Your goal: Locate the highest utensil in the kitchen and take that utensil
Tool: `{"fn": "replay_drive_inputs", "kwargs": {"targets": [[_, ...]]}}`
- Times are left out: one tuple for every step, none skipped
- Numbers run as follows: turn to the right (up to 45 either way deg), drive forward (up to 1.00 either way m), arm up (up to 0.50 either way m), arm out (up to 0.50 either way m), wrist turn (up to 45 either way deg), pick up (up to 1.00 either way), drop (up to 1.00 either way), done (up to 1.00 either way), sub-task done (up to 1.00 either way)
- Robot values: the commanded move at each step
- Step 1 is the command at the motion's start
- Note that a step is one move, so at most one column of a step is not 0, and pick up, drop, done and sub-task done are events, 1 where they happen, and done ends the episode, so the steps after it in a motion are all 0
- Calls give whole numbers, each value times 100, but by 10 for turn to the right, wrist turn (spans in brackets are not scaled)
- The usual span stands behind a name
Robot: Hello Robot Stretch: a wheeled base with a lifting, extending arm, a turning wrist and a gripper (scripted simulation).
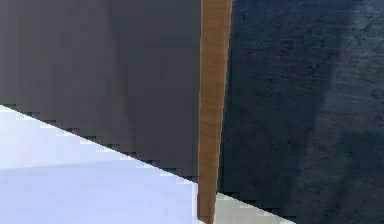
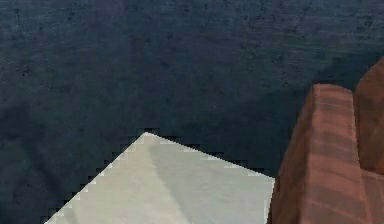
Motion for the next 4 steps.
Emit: {"fn": "replay_drive_inputs", "kwargs": {"targets": [[0, 45, 0, 0, 0, 0, 0, 0, 0], [-450, 0, 0, 0, 0, 0, 0, 0, 0], [-150, 0, 0, 0, 0, 0, 0, 0, 0], [0, 100, 0, 0, 0, 0, 0, 0, 0]]}}
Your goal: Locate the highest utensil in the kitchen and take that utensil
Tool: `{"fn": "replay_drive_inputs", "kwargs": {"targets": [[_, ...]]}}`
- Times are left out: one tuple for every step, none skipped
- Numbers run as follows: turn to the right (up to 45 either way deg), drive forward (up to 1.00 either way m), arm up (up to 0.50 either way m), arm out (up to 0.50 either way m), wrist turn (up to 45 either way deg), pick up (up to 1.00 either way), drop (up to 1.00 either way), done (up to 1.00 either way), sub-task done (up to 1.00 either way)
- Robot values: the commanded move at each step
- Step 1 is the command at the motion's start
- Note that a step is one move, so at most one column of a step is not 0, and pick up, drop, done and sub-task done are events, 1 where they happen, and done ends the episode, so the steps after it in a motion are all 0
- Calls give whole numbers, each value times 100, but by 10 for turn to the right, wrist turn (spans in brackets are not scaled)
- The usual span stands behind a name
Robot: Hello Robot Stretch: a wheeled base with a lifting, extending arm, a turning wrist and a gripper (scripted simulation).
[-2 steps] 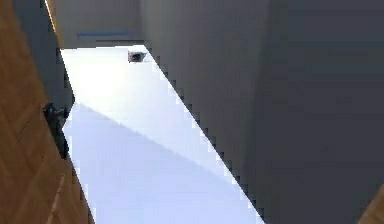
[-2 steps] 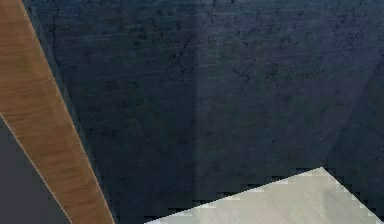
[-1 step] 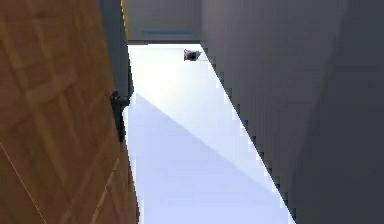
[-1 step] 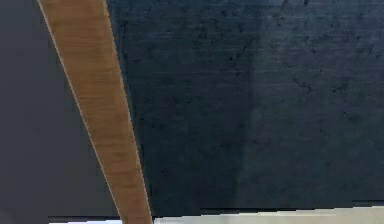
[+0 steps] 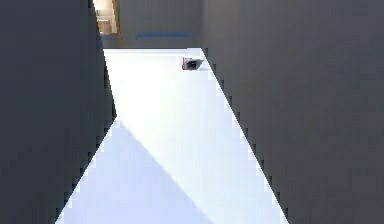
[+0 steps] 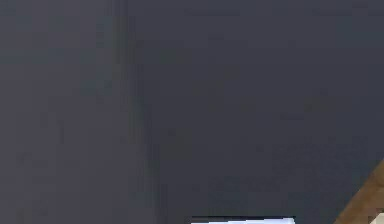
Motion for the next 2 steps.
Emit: {"fn": "replay_drive_inputs", "kwargs": {"targets": [[-60, 0, 0, 0, 0, 0, 0, 0, 0], [0, 20, 0, 0, 0, 0, 0, 0, 0]]}}
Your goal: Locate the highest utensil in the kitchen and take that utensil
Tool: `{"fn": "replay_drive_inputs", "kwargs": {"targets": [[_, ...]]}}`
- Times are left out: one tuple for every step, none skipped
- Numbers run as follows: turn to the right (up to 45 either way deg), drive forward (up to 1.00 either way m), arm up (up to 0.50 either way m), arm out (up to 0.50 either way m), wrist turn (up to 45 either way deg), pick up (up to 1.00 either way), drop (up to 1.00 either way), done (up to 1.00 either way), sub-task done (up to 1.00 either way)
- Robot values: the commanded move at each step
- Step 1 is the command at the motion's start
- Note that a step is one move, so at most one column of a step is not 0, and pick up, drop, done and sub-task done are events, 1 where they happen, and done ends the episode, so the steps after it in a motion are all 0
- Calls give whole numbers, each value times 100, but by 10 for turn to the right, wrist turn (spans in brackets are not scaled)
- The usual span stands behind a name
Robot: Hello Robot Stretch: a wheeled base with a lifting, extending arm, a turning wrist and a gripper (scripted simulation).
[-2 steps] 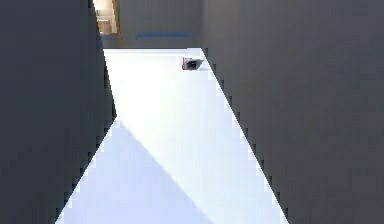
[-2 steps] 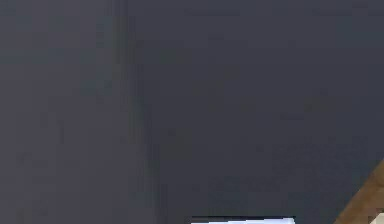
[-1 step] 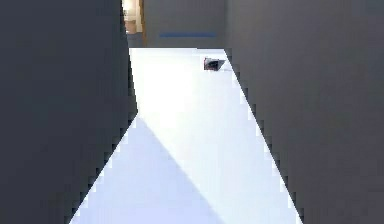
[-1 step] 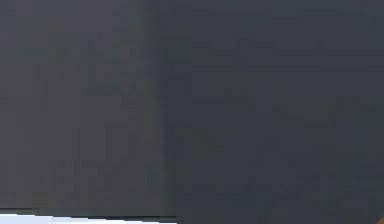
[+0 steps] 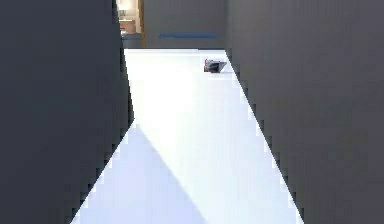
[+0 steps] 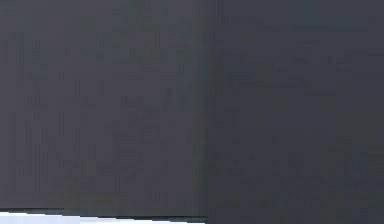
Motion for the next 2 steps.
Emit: {"fn": "replay_drive_inputs", "kwargs": {"targets": [[-90, 0, 0, 0, 0, 0, 0, 0, 0], [0, 100, 0, 0, 0, 0, 0, 0, 0]]}}
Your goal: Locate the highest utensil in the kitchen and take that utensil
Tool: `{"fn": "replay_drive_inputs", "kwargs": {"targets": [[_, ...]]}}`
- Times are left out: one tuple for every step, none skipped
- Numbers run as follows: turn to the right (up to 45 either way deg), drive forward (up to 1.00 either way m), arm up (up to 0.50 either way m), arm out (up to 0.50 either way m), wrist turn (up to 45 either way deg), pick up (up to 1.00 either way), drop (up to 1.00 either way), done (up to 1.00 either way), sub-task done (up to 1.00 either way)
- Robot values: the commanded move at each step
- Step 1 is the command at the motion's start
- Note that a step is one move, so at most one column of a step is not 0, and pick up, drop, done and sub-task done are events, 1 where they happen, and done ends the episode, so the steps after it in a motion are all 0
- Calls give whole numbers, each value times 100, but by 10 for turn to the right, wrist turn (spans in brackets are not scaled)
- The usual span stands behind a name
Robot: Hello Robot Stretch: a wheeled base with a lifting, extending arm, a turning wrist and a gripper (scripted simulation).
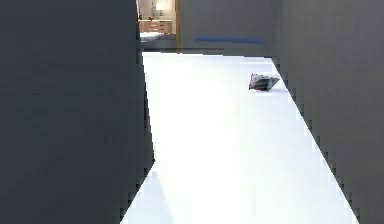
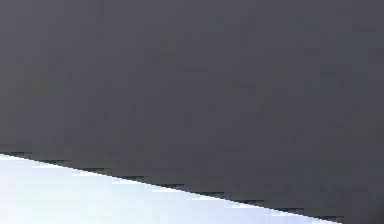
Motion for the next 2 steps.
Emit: {"fn": "replay_drive_inputs", "kwargs": {"targets": [[0, 100, 0, 0, 0, 0, 0, 0, 0], [0, 65, 0, 0, 0, 0, 0, 0, 0]]}}
